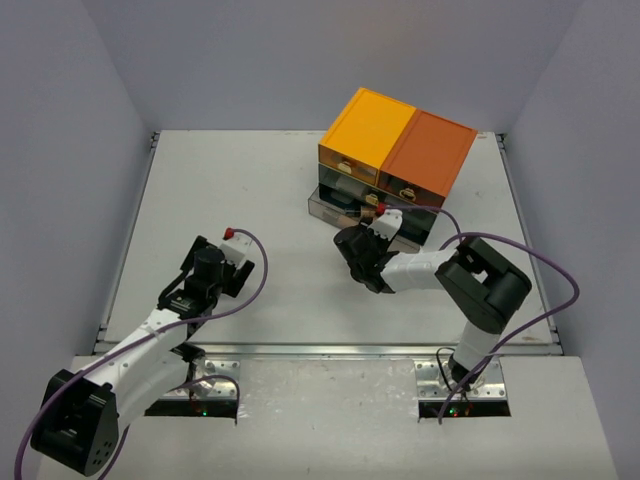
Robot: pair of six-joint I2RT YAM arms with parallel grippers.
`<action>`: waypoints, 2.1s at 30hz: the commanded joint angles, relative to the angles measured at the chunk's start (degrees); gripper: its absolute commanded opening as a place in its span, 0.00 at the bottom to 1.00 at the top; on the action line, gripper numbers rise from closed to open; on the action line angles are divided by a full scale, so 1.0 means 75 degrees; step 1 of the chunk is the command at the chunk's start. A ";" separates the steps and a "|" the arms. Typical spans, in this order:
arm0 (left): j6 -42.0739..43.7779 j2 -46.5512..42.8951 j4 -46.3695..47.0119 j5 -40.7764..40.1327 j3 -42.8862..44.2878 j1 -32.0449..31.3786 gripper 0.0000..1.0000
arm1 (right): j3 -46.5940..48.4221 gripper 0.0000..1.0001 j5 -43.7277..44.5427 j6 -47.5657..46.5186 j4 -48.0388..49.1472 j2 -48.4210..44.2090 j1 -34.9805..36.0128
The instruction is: Organize the makeup
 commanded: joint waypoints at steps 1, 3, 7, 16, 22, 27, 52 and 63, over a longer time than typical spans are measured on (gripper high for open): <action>-0.0043 0.0041 0.0336 -0.0016 0.0086 0.0108 1.00 | 0.0607 0.48 0.0630 -0.0577 0.1210 0.0539 -0.0429; -0.0043 0.0143 0.0336 -0.0020 0.0114 0.0108 1.00 | 0.0654 0.48 0.0485 -0.0084 0.1250 0.0729 -0.0669; -0.0048 0.0234 0.0336 -0.0015 0.0133 0.0108 1.00 | 0.0728 0.51 0.0776 -0.0177 0.1703 0.0964 -0.0716; -0.0055 0.0282 0.0336 -0.0015 0.0144 0.0108 1.00 | 0.1063 0.53 0.1185 -0.0021 0.1819 0.1306 -0.0987; -0.0055 0.0287 0.0334 -0.0015 0.0144 0.0108 1.00 | 0.0885 0.53 0.1155 0.0194 0.1819 0.1155 -0.1180; -0.0055 0.0287 0.0336 -0.0015 0.0142 0.0108 1.00 | 0.0625 0.53 0.0764 0.0104 0.1836 0.0946 -0.1178; -0.0020 -0.0258 0.0301 0.0043 0.0033 0.0108 1.00 | -0.2526 0.67 -0.3729 -0.5627 -0.1009 -0.3892 0.0415; -0.0043 -0.0396 0.0336 -0.0044 -0.0002 0.0125 1.00 | -0.2730 0.95 -0.2382 -0.3813 -0.5121 -0.7500 -0.0493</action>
